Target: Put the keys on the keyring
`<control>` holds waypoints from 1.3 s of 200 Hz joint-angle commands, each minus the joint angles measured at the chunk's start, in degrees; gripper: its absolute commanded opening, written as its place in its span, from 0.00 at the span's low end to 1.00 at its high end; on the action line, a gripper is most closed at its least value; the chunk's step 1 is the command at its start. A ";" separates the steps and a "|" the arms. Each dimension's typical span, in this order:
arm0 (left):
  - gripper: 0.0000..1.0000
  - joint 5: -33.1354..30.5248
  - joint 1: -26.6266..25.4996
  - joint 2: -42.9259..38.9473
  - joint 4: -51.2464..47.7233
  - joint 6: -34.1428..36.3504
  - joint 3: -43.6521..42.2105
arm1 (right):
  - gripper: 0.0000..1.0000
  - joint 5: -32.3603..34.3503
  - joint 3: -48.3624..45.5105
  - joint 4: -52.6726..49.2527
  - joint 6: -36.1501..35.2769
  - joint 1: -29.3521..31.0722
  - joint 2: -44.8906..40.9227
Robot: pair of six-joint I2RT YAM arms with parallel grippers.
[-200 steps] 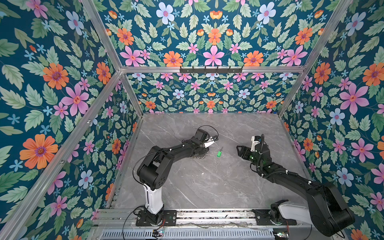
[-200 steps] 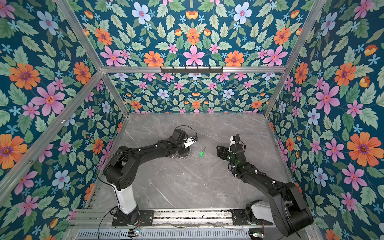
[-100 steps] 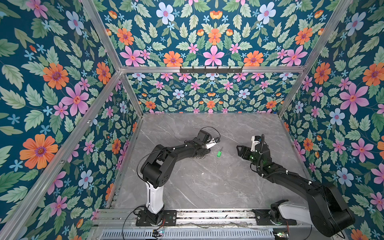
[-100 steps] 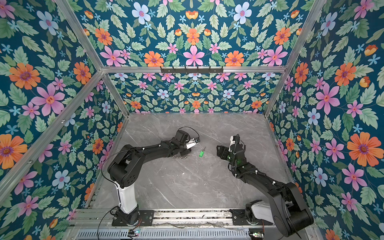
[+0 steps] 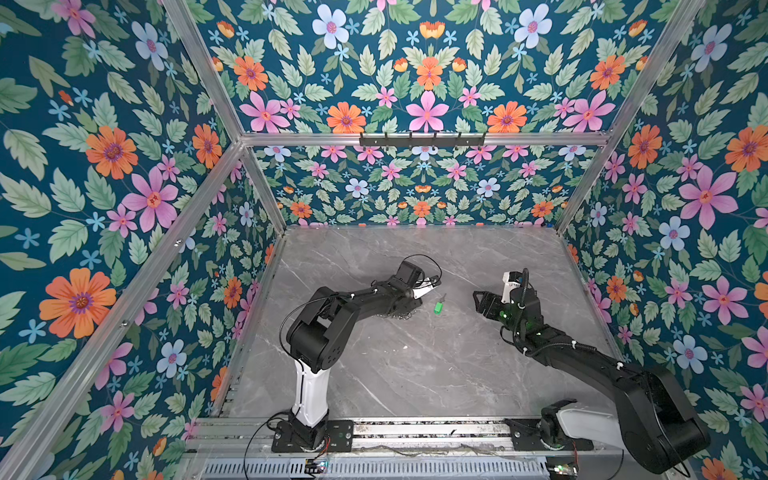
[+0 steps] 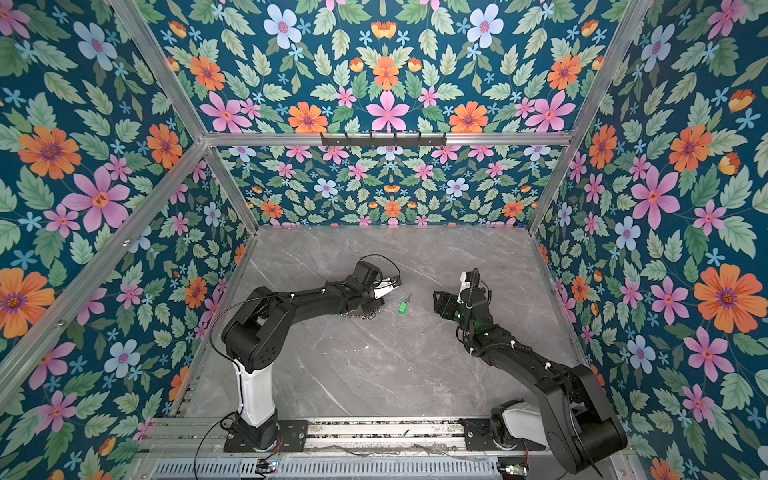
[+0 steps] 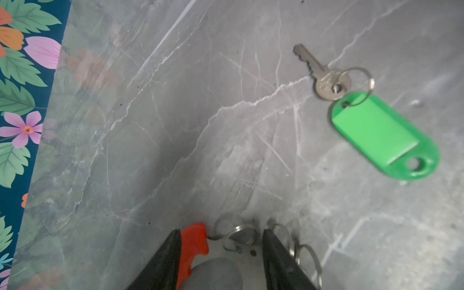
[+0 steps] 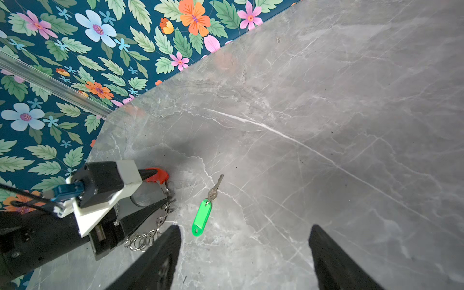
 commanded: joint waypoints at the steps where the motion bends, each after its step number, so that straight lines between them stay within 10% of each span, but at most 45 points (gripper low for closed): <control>1: 0.60 -0.07 0.01 -0.25 0.09 -0.34 -0.17 | 0.81 -0.09 0.20 0.74 0.00 0.00 -0.30; 260: 0.61 4.44 -0.34 -2.06 -1.04 -5.23 -1.23 | 0.81 0.01 0.58 -0.24 0.20 0.05 -0.42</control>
